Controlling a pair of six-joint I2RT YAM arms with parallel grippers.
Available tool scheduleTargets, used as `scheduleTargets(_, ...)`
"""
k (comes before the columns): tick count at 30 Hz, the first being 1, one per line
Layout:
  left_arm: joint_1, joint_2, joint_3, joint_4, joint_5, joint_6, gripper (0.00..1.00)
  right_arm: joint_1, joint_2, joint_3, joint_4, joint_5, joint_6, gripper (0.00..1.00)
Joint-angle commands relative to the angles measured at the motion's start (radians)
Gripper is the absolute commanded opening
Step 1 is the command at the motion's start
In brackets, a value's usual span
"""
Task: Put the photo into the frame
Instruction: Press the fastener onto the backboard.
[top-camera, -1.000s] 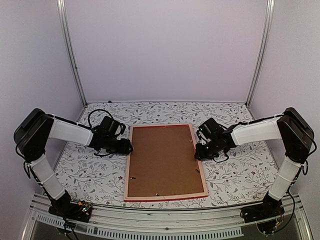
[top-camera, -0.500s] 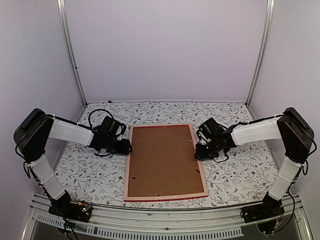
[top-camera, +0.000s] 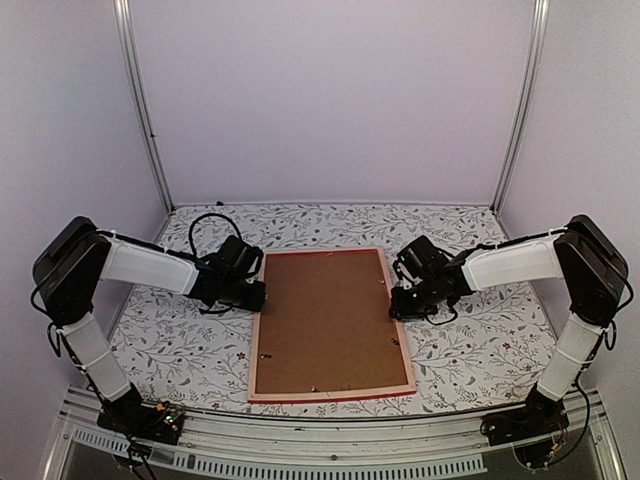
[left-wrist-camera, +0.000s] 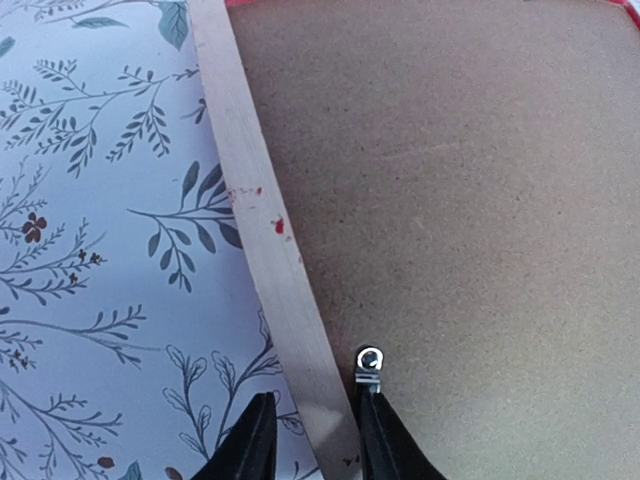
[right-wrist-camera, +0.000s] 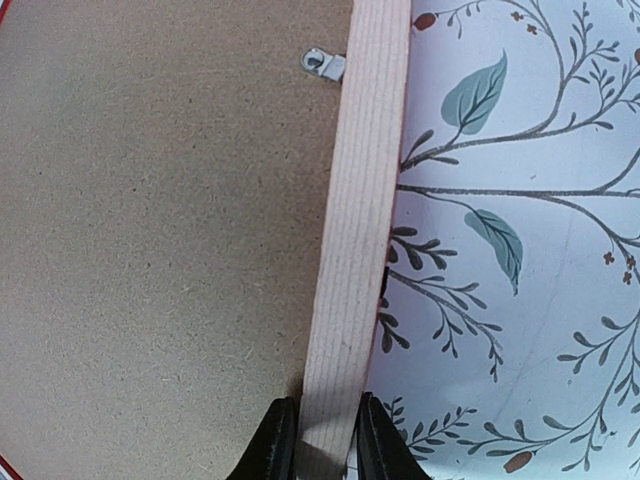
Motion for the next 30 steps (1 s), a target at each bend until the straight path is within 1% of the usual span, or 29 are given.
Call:
scheduleTargets(1, -0.011, 0.044, -0.011, -0.094, -0.154, 0.016, 0.27, 0.000, 0.038, -0.018, -0.054, -0.002, -0.031, 0.21)
scheduleTargets(4, -0.027, 0.054, -0.006, -0.103, -0.184, 0.023, 0.26, 0.000, 0.038, -0.018, -0.055, -0.002, -0.031, 0.21)
scheduleTargets(8, -0.035, 0.045, -0.001, -0.106, -0.203, 0.036, 0.28, 0.000, 0.038, -0.019, -0.055, -0.002, -0.031, 0.21)
scheduleTargets(11, -0.022, 0.011, 0.001, -0.082, -0.125, 0.037, 0.35, 0.000, 0.036, -0.019, -0.055, -0.003, -0.031, 0.21)
scheduleTargets(14, 0.002, -0.026, -0.005, -0.036, -0.010, 0.019, 0.47, 0.000, 0.032, -0.019, -0.056, -0.004, -0.029, 0.21)
scheduleTargets(17, 0.013, -0.033, 0.006, -0.023, 0.026, 0.008, 0.53, 0.000, 0.029, -0.022, -0.056, -0.002, -0.030, 0.21)
scheduleTargets(22, 0.017, -0.002, 0.017, -0.024, 0.034, 0.010, 0.56, 0.000, 0.028, -0.028, -0.055, 0.000, -0.029, 0.21)
scheduleTargets(27, 0.016, 0.031, 0.012, -0.011, 0.049, 0.010, 0.57, 0.000, 0.028, -0.033, -0.050, -0.001, -0.029, 0.21)
scheduleTargets(30, 0.013, 0.047, 0.014, -0.019, 0.034, 0.011, 0.57, 0.000, 0.030, -0.032, -0.050, -0.001, -0.029, 0.21)
